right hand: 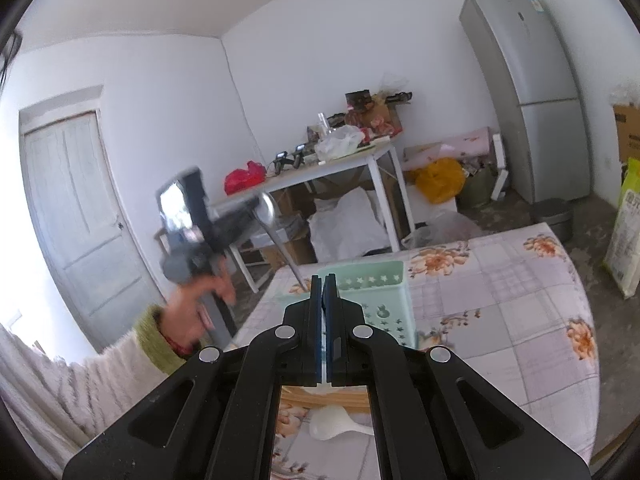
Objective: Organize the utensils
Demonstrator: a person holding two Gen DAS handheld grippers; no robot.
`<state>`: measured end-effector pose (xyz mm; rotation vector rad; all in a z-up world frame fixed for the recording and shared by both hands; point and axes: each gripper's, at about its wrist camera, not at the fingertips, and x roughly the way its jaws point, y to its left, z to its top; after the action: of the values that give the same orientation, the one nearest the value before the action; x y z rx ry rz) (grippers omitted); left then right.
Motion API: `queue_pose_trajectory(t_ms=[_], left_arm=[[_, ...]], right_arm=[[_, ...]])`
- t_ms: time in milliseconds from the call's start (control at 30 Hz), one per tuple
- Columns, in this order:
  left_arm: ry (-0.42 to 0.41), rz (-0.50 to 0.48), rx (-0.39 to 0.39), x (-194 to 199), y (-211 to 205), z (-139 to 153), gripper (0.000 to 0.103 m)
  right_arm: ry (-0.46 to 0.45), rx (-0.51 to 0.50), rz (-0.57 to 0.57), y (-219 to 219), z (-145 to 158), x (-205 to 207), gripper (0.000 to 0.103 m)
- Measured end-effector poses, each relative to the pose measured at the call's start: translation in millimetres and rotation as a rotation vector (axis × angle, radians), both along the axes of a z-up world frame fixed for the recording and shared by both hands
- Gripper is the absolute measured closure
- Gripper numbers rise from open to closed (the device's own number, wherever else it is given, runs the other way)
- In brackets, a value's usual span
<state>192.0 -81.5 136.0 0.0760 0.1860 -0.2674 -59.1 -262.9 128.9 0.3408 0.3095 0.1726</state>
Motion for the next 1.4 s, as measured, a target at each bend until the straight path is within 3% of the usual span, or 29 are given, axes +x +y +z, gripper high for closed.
queue_pose_trajectory(t_ms=[100, 267, 333, 400, 700, 900, 1233, 1333, 1400], left_arm=[[0.012, -0.005, 0.077, 1, -11, -24, 0.101], [0.085, -0.059, 0.058, 1, -12, -43, 0.097], [0.099, -0.072, 0.034, -3, -7, -43, 0.089], [0.125, -0.081, -0.006, -5, 0, -41, 0.073], [0.216, -0.07, -0.129, -39, 56, -42, 0.04], [0.322, -0.048, -0.123, -74, 87, -73, 0.026], [0.518, -0.1, -0.069, -125, 89, -130, 0.02], [0.558, -0.124, -0.052, -132, 85, -141, 0.02], [0.564, -0.136, -0.031, -136, 79, -145, 0.018]], right_arm=[[-0.02, 0.03, 0.02, -5, 8, 5, 0.103], [-0.056, 0.054, 0.062, -11, 25, 15, 0.103], [-0.078, 0.061, 0.081, -14, 35, 25, 0.103], [-0.105, 0.062, 0.095, -16, 44, 33, 0.103], [-0.193, 0.087, 0.179, -16, 75, 79, 0.103], [-0.162, 0.083, 0.19, -17, 57, 115, 0.103], [0.018, 0.062, 0.141, -26, -2, 146, 0.103], [0.058, 0.025, 0.101, -27, -9, 136, 0.095], [0.064, 0.002, 0.075, -28, -8, 125, 0.077]])
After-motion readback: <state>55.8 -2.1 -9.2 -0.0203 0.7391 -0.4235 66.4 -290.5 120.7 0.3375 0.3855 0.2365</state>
